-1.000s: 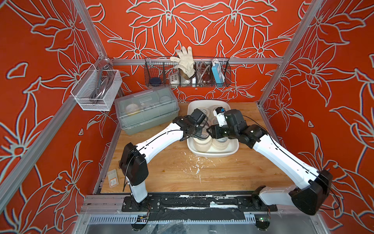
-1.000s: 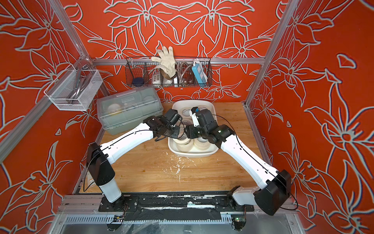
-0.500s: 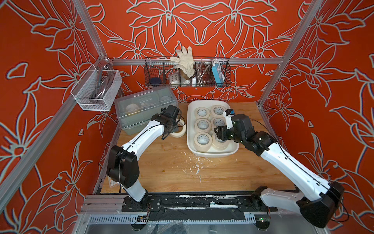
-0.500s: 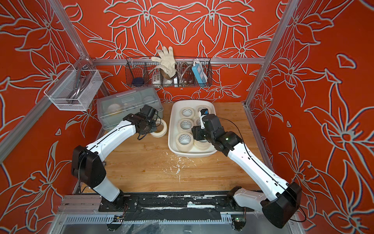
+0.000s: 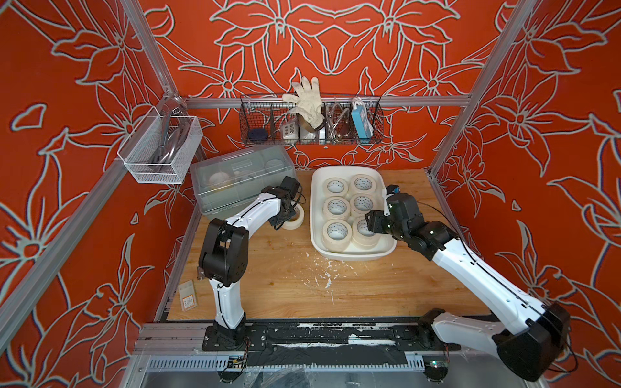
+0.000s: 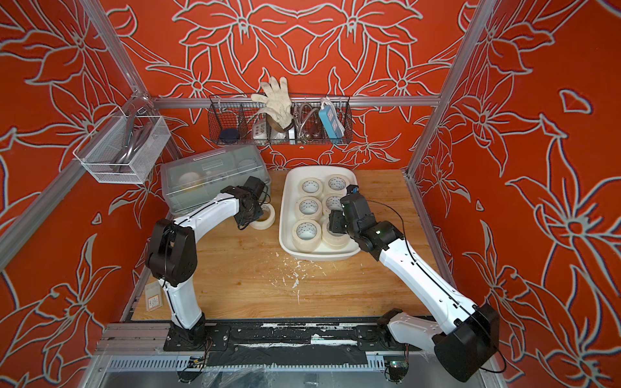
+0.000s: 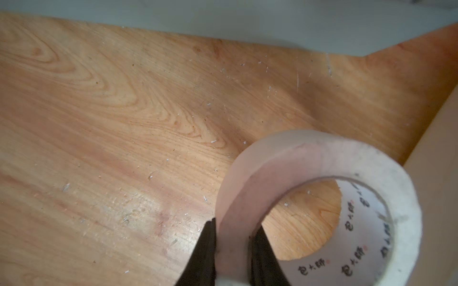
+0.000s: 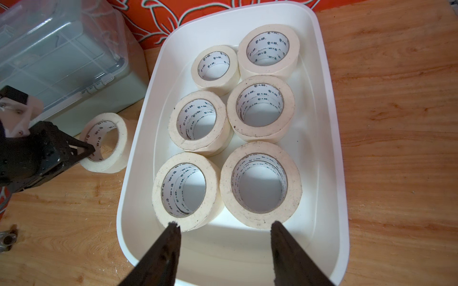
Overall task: Take out the art tape in the storage box
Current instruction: Place the art tape at the center of the board.
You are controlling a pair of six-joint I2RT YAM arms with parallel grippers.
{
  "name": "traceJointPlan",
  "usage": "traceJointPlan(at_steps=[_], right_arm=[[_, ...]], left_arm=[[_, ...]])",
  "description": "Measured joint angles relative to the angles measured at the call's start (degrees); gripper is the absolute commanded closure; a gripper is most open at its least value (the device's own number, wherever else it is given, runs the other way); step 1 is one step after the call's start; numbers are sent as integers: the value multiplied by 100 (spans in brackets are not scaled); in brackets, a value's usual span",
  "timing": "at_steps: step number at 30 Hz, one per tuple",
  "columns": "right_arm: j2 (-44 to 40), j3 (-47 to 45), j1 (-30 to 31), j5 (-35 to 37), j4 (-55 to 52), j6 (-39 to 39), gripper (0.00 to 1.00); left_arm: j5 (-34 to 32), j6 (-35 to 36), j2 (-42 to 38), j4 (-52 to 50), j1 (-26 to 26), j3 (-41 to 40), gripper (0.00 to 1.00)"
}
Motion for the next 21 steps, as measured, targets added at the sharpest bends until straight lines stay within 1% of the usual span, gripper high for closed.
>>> traceJointPlan(at_steps=[11,17,21], right_arm=[[22,-125,-295,-157,-9,376,38],[48,-146,-387,-295,-4,463,38],[70,-162,-446,-404,-2,498,36]], left_arm=[[297,-101,581,286,186,92,99],[372,-118,697,378,227,92,85],[387,-118,699,433,243,92,78]])
